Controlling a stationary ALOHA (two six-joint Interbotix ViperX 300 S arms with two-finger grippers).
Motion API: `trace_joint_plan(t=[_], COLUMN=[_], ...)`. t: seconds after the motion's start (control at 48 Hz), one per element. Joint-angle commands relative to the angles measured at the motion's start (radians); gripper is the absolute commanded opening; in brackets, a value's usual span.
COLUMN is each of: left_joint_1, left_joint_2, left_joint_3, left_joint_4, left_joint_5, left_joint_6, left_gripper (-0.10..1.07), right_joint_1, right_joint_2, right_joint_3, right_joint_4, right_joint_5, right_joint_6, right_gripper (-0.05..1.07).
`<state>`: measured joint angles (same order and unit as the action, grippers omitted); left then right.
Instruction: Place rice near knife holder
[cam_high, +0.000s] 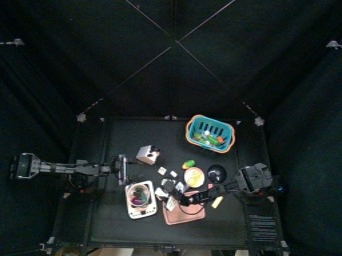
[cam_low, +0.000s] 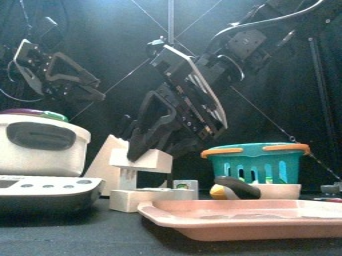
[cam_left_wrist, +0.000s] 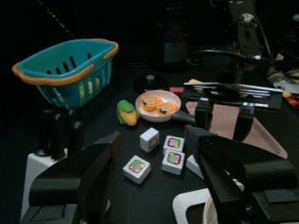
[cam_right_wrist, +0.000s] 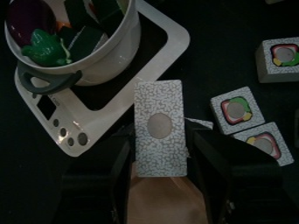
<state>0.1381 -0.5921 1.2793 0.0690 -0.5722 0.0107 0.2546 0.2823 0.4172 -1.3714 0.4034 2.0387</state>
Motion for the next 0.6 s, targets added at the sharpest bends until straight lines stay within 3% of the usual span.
trace_joint_plan(t=[0.0, 0.333, 0.583], left_joint_1=[-0.002, -0.002, -0.002], left_joint_2=[0.002, 0.0, 0.0], left_joint_3=[-0.011, -0.008, -0.008], left_joint_4=[-0.002, -0.002, -0.002], left_joint_5=[-0.009, -0.009, -0.009], left_joint_6=[0.0, 0.002, 0.002], left_gripper=[0.94, 0.94, 0.94], right_joint_1=[-0.005, -0.04, -0.133], right_joint_2=[-0.057, -0.189, -0.262], right_joint_3=[-0.008, 0.048, 0.107], right_joint_4=[-0.006, -0.008, 0.008], right_joint_5=[0.003, 0.058, 0.121], right_joint_6=[0.002, 0.002, 0.003], right_gripper=[0.72, 0.72, 0.72])
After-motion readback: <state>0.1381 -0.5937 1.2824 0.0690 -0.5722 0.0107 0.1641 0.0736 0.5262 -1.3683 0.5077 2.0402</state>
